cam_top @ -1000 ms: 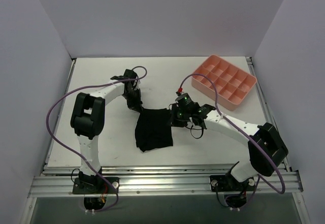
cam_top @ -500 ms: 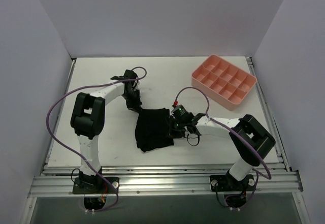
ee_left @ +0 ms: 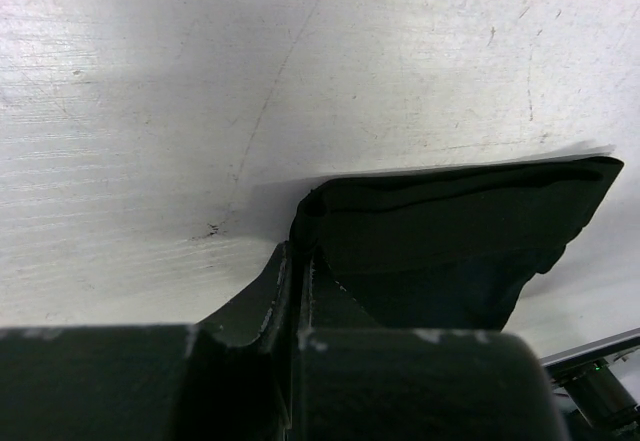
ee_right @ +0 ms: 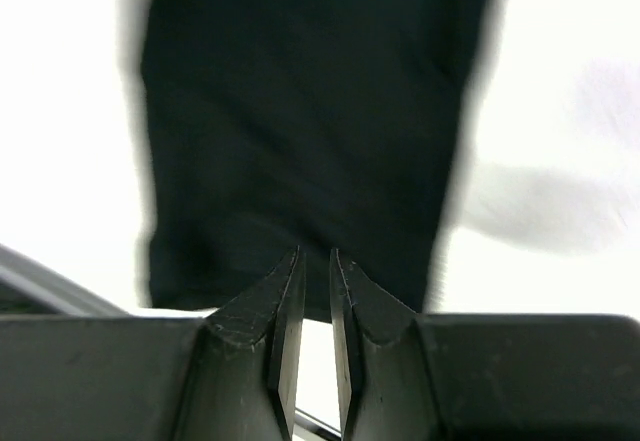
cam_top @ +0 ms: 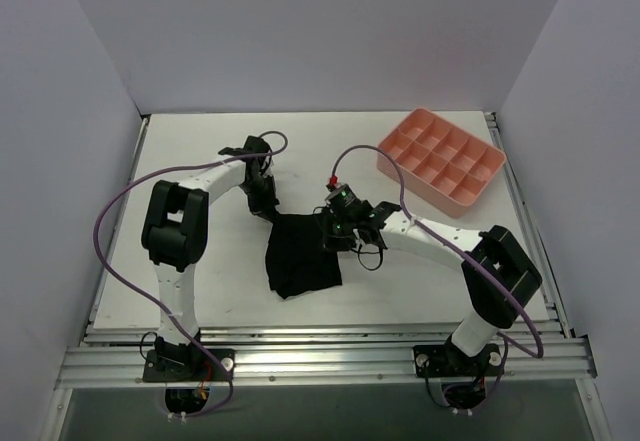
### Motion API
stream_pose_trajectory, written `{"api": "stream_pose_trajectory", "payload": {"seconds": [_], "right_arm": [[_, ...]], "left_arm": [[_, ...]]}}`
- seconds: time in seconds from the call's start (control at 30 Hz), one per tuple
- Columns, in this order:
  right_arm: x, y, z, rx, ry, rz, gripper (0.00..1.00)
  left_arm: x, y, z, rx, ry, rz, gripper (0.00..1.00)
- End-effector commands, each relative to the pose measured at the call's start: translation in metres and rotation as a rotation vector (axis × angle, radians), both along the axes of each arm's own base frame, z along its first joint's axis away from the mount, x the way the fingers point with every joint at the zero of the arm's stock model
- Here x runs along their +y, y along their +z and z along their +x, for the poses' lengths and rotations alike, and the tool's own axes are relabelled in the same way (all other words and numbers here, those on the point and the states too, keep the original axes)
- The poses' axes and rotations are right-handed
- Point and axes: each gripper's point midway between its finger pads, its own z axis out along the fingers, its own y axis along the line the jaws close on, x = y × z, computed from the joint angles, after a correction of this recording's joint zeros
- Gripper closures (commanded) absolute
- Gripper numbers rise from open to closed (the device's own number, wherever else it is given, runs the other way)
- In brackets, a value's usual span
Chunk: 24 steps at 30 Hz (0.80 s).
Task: Roll the underwear
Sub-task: Fold the underwear
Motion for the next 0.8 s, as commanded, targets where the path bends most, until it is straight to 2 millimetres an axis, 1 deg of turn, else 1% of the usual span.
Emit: {"api": "stream_pose_trajectory", "payload": {"seconds": [0.0, 0.03, 0.07, 0.13, 0.17, 0.23, 0.27, 0.33, 0.37, 0.43, 0.47, 0.5, 0.53, 0.63, 0.7, 0.77], "right_arm": [[0.025, 0.042, 0.021, -0.100, 0.039, 0.039, 0.87], [0.041, 0.052, 0.023, -0.118, 0.064, 0.078, 0.87], [0.048, 0.045, 0.022, -0.106, 0.078, 0.075, 0.87], [0.064, 0.045, 0.022, -0.114, 0.103, 0.095, 0.87], [0.078, 0.041, 0.016, -0.110, 0.131, 0.100, 0.87], [0.096, 0.039, 0.012, -0.111, 0.153, 0.123, 0.86], [0.107, 0.032, 0.003, -0.096, 0.170, 0.128, 0.86], [0.120, 0.024, -0.007, -0.081, 0.186, 0.139, 0.87], [0.130, 0.015, -0.017, -0.073, 0.201, 0.146, 0.87], [0.136, 0.004, -0.029, -0.060, 0.215, 0.144, 0.87], [0.136, -0.008, -0.035, -0.042, 0.216, 0.128, 0.87], [0.134, -0.019, -0.048, -0.021, 0.222, 0.113, 0.87], [0.136, -0.023, -0.052, -0.020, 0.222, 0.117, 0.87], [0.129, -0.038, -0.067, 0.009, 0.217, 0.099, 0.87], [0.126, -0.041, -0.071, 0.012, 0.214, 0.090, 0.87], [0.126, -0.038, -0.071, 0.007, 0.211, 0.092, 0.87]], "left_arm": [[-0.004, 0.017, 0.010, -0.052, -0.002, -0.035, 0.98], [-0.003, 0.016, 0.008, -0.048, -0.002, -0.034, 0.98], [-0.003, 0.015, 0.007, -0.045, -0.004, -0.034, 0.98], [-0.001, 0.015, 0.003, -0.041, -0.002, -0.031, 0.98], [0.000, 0.014, 0.003, -0.042, -0.001, -0.029, 0.98], [0.000, 0.013, 0.000, -0.038, -0.002, -0.027, 0.98], [0.001, 0.012, 0.000, -0.035, -0.001, -0.026, 0.98], [0.002, 0.009, -0.002, -0.026, 0.001, -0.021, 0.98], [0.002, 0.009, -0.002, -0.024, 0.002, -0.023, 0.98], [0.001, 0.007, -0.002, -0.021, 0.006, -0.023, 0.98], [0.002, 0.006, -0.002, -0.018, 0.007, -0.018, 0.98], [0.002, 0.006, -0.001, -0.018, 0.012, -0.018, 0.98], [0.004, 0.005, -0.001, -0.018, 0.015, -0.012, 0.98], [0.006, 0.005, 0.001, -0.016, 0.017, 0.002, 0.98], [0.008, 0.006, 0.003, -0.019, 0.013, 0.013, 0.97], [0.010, 0.009, 0.007, -0.027, 0.014, 0.015, 0.94]]}}
